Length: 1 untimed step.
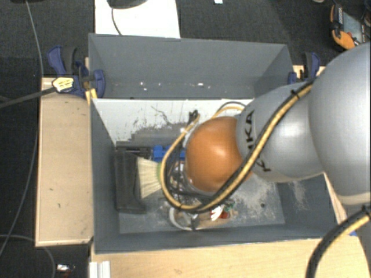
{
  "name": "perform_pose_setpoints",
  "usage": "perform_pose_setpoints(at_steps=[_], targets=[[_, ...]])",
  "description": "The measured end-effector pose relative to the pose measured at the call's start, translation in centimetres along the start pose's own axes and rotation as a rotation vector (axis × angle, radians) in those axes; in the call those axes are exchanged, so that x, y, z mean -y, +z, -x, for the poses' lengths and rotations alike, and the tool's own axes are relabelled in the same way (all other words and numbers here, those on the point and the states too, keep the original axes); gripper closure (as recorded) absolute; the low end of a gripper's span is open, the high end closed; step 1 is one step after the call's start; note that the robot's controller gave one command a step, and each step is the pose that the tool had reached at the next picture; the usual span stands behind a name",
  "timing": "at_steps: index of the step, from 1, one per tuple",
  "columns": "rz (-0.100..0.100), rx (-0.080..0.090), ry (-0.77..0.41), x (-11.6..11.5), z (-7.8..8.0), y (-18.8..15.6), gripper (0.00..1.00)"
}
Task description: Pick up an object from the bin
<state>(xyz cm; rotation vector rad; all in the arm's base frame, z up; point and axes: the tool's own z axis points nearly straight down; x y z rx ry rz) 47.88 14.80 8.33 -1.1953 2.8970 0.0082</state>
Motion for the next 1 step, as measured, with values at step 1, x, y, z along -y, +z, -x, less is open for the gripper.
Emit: perform_pose_setpoints(at_steps=[1], targets=[[0.0, -0.002, 0.002, 0.01, -0.01, -1.94, 1.0]])
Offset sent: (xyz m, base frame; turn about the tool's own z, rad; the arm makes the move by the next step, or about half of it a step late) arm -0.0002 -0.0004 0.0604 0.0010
